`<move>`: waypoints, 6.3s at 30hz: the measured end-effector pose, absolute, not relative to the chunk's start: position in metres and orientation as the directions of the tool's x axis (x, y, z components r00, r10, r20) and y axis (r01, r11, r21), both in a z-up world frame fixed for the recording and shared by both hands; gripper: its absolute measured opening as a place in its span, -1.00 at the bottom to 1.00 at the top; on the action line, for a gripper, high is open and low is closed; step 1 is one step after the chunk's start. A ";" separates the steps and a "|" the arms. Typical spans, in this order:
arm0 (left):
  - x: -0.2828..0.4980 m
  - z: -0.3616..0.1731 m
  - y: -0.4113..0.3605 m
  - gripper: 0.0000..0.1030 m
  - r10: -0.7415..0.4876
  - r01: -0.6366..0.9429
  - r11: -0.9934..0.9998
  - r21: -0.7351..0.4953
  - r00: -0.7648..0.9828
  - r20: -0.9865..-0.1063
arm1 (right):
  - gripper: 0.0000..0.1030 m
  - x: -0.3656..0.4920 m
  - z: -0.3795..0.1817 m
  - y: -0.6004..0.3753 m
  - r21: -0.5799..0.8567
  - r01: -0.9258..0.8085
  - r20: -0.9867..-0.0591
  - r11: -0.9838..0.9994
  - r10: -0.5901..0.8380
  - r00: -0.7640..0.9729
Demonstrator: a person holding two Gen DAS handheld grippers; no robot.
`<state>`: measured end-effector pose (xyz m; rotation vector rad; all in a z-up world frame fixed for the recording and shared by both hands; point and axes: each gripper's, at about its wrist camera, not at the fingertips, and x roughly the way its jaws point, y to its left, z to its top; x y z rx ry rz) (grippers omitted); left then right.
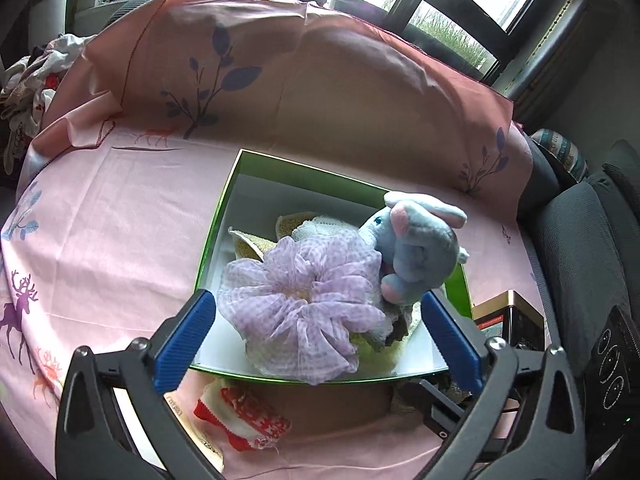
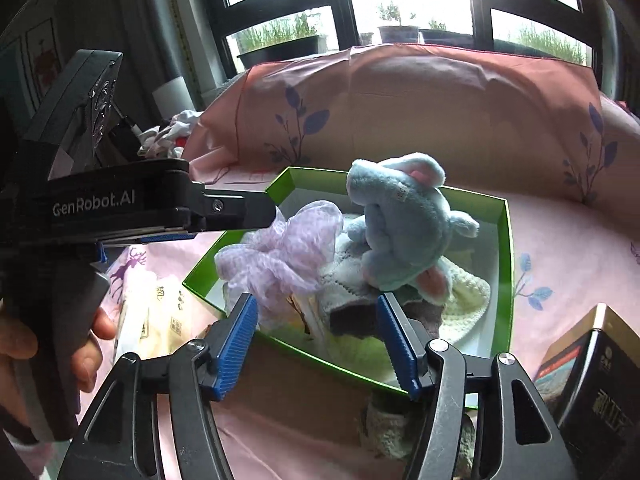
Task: Organize soft objects
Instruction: 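Lower the bath puff into the green box and open the right tool, then move the right tool back toward the red-and-white knitted hat, then close the right tool on the red-and-white knitted hat and lift it, then carry the knitted hat over the green box, lower it and release, then move the right tool toward the green knitted cloth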
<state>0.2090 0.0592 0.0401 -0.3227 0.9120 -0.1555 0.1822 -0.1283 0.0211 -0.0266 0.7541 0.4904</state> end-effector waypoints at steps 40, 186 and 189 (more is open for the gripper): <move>0.002 0.016 0.045 0.98 -0.207 -0.054 0.947 -0.318 0.652 -0.730 | 0.52 0.015 0.024 -0.171 0.049 -0.326 -0.664 0.944 0.275 0.696; 0.057 -0.014 0.060 0.98 -0.290 0.002 0.932 -0.363 0.607 -0.740 | -0.83 0.148 -0.060 -0.130 -0.058 -0.386 -0.762 0.921 0.209 0.613; 0.058 -0.017 0.062 0.98 -0.305 -0.003 0.924 -0.383 0.599 -0.741 | -0.90 0.134 -0.054 -0.130 0.013 -0.432 -0.752 0.902 0.293 0.590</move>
